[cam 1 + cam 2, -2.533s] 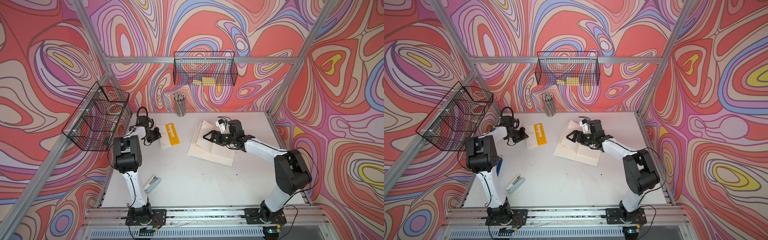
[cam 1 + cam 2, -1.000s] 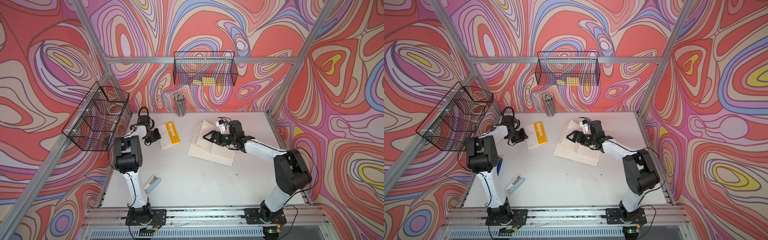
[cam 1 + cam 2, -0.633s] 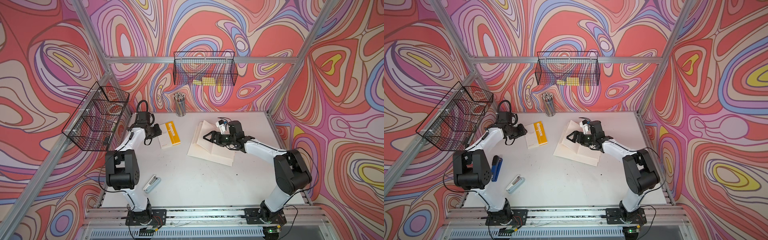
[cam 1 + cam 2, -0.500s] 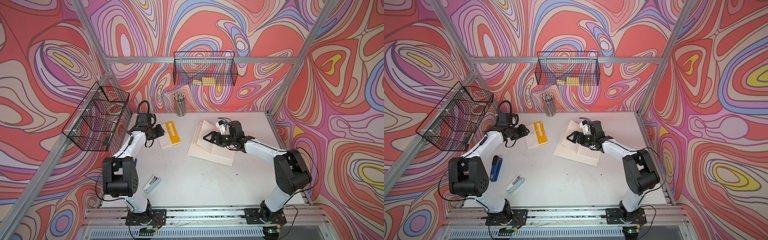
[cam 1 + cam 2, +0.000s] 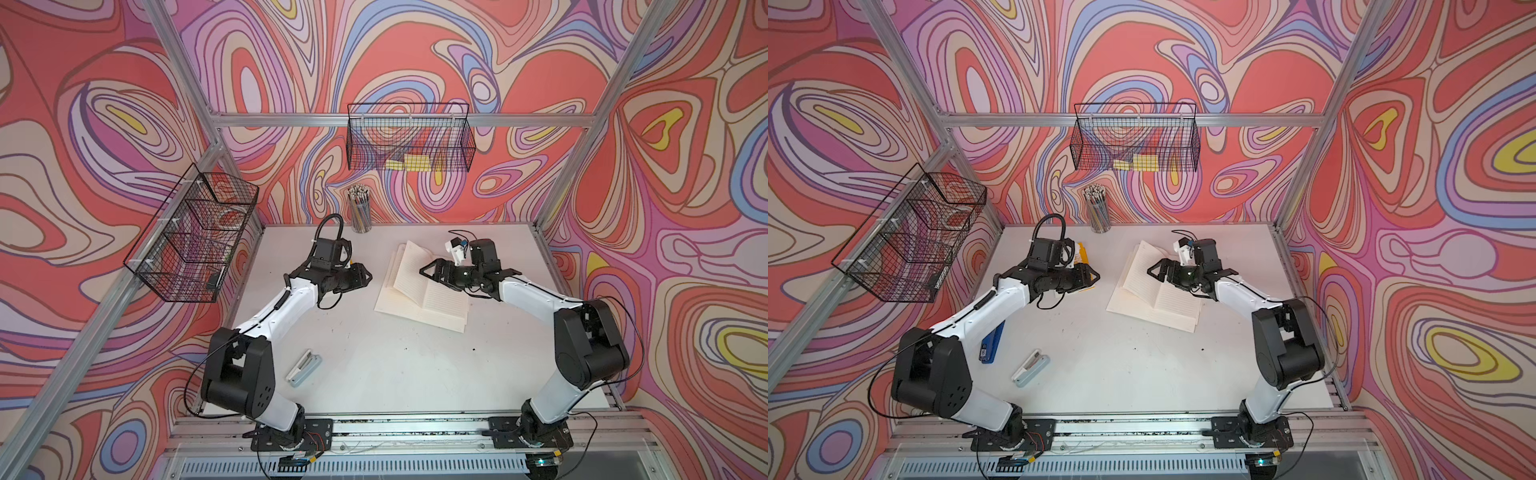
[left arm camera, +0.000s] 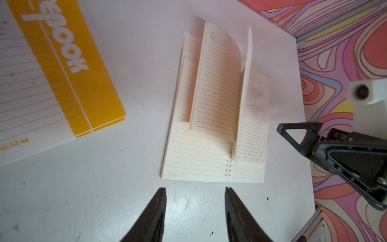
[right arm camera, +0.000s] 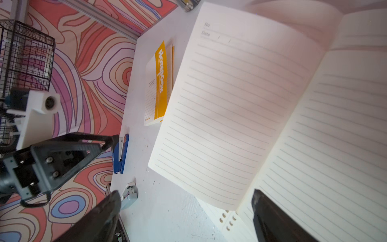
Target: Close the notebook
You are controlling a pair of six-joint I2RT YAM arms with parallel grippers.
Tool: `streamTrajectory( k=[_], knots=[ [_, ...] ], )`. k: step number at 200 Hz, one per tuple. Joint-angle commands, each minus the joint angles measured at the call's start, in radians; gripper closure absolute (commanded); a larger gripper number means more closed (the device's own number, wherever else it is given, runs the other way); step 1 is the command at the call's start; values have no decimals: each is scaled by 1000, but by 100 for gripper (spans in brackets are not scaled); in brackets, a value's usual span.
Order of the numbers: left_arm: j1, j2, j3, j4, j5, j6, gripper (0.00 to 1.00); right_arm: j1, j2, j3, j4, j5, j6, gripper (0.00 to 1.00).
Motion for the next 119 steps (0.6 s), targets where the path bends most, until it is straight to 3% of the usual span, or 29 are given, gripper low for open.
streamTrajectory(
  k=[1,55,93,119],
  knots=[
    [-53,-67,-44,52,-71,-90,51,-59,-46,-32,-26,-15,-44,2],
    [-250,-125,-187,250,-270,-248,51,-117,-64,-91,-9,21,-73,2],
    [-402,-45,-220,345,-418,-318,50,-136,-31,-128,44,15,-56,2],
    [-444,16,-229,428,-466,-350,49,-152,-32,-170,102,30,-34,2]
  ],
)
